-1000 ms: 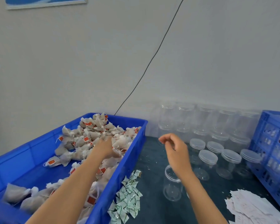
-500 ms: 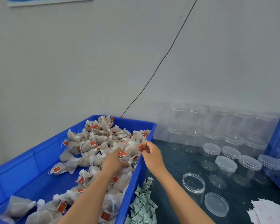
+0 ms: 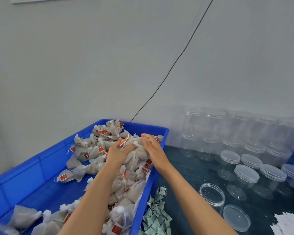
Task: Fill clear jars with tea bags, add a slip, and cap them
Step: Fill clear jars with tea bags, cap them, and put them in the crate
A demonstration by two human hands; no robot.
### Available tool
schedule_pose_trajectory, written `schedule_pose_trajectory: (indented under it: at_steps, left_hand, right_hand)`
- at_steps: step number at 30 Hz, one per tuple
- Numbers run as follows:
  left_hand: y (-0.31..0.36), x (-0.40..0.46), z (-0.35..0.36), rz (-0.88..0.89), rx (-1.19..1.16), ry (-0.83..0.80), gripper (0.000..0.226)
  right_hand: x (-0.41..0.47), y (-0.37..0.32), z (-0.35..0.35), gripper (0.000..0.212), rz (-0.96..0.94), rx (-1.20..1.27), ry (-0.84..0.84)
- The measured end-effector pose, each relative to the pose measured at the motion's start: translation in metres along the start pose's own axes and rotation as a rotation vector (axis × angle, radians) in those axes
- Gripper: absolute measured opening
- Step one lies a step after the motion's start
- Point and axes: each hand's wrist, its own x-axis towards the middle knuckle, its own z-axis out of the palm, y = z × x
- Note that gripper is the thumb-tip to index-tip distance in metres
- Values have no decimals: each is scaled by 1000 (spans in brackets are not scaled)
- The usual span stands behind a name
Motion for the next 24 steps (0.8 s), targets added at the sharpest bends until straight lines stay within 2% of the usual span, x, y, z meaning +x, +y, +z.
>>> schedule_pose_trajectory:
  at_steps: [2,4,9,12,15,17,19,21,24]
  left_hand:
    - [2,-1,-3,-62,-60,-62,52]
    - [3,-2,-6,-86,-23,-76,52]
    - [5,-2,-12,-100,67,34,34]
    - [7,-3,-16,-100,87,71,24]
    - [8,-6,-16,-89,157,29,35]
    - [10,-11,-13,-87,160,-28,41]
    - [16,-18,-10,-74,121,-99,34]
    - [21,-25,-8,-62,15,-163,36]
    - [28,-36,0,-46,-198,-238,50]
  right_hand:
    - [-1,-1,0,41,27,31,-88]
    - [-2,-1,-1,44,69,-24,-145]
    - [-7,2,-6,50,123,-142,-249]
    - [-10,0,-4,58,77,-260,-277]
    - [-13,-2,-3,54,27,-309,-248]
    - [-15,-5,-5,49,66,-220,-225]
    - [-19,-7,-9,45,97,-124,-230]
    - [-22,-11,-12,40,89,-52,-223]
    - [-26,-15,-21,25,107,136,-106]
